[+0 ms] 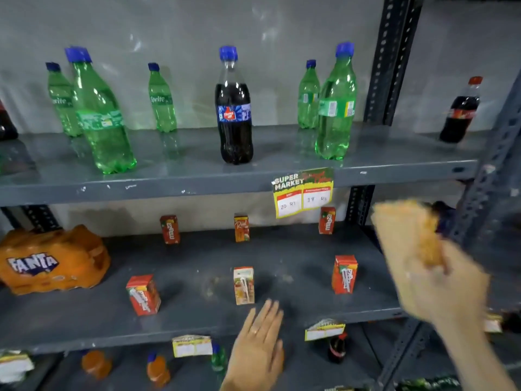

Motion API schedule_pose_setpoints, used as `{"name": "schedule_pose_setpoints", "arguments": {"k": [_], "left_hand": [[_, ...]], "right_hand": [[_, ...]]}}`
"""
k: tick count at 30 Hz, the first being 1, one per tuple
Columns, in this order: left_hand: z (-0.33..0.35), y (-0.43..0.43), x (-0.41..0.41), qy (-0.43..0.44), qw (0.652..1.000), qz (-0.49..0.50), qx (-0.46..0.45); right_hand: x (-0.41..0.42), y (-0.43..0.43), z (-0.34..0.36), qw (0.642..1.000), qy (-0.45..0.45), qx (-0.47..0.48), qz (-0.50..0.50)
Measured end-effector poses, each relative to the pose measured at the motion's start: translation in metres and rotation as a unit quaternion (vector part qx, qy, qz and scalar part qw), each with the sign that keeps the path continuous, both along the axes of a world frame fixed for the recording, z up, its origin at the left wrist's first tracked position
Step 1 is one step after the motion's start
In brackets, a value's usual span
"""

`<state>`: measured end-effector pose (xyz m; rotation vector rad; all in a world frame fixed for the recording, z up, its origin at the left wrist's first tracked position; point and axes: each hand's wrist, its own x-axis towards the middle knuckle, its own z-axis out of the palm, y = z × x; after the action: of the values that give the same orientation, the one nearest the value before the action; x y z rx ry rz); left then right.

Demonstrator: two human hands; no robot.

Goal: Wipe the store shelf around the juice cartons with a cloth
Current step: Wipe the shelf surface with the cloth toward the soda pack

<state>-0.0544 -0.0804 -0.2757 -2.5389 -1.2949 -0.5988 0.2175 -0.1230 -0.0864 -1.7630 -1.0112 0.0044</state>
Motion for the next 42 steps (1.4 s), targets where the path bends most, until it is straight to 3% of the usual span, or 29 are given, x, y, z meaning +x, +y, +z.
{"name": "schedule_pose_setpoints", "arguments": {"k": [3,5,9,14,17,21,24,26,29,32,37,42], "left_hand": [[-0.044,-0.008,-0.041,0.026,0.998,0.038,-0.030],[-0.059,-0.008,-0.066,0.038,0.996,0.074,-0.037],[-0.070,-0.005,-0.088,0.106,0.983,0.095,-0.115],[-0.060,0.006,-0.096,0.106,0.974,0.151,-0.130],[-0.057,0.012,-0.098,0.110,0.973,0.145,-0.142],[-0.061,0.013,-0.102,0.110,0.972,0.142,-0.154],[-0.059,0.013,-0.099,0.115,0.971,0.148,-0.149],[-0.057,0.012,-0.101,0.116,0.971,0.151,-0.145],[-0.057,0.011,-0.112,0.103,0.971,0.170,-0.133],[-0.055,0.009,-0.131,0.093,0.968,0.192,-0.128],[-0.051,0.007,-0.155,0.086,0.959,0.228,-0.145],[-0.052,0.006,-0.164,0.071,0.962,0.226,-0.139]], "right_hand": [[-0.037,0.015,-0.058,0.979,-0.070,-0.145,0.128],[-0.056,0.044,-0.083,0.950,-0.161,-0.188,0.190],[-0.088,0.125,-0.104,0.895,-0.314,-0.233,0.215],[-0.104,0.155,-0.150,0.779,-0.392,-0.392,0.294],[-0.106,0.124,-0.176,0.737,-0.421,-0.392,0.355],[-0.093,0.063,-0.180,0.726,-0.440,-0.321,0.419],[-0.077,0.058,-0.148,0.736,-0.310,-0.395,0.454],[-0.075,0.080,-0.121,0.771,-0.273,-0.382,0.431],[-0.079,0.131,-0.096,0.833,-0.291,-0.297,0.367],[-0.089,0.190,-0.104,0.848,-0.301,-0.308,0.309],[-0.108,0.208,-0.153,0.777,-0.322,-0.451,0.299],[-0.129,0.146,-0.177,0.707,-0.452,-0.433,0.329]]}}
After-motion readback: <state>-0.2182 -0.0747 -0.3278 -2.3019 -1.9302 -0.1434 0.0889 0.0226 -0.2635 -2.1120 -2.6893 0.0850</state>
